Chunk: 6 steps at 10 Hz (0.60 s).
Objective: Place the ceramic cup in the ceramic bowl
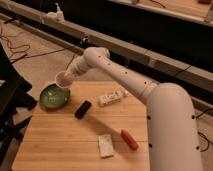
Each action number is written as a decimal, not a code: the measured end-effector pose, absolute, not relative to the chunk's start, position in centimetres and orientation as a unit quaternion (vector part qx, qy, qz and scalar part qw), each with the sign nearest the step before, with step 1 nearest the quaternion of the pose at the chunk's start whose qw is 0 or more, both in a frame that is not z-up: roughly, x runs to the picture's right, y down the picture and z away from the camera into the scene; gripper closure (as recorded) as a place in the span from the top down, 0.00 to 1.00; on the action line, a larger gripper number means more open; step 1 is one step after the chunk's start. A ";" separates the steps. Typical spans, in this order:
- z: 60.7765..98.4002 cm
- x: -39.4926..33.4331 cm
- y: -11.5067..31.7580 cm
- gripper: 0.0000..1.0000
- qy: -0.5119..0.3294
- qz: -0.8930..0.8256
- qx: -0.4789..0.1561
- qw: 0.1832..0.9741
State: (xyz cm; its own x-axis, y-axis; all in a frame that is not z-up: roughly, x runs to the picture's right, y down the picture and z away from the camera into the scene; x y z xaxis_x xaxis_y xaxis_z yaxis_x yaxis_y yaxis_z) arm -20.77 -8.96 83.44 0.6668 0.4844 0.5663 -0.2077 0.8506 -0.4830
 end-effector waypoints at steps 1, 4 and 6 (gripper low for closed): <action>83.6 -21.7 -8.7 0.00 -0.364 0.195 -0.193 0.890; 84.6 -24.1 -6.9 0.00 -0.376 0.197 -0.205 0.882; 85.8 -25.4 -5.3 0.00 -0.377 0.201 -0.220 0.877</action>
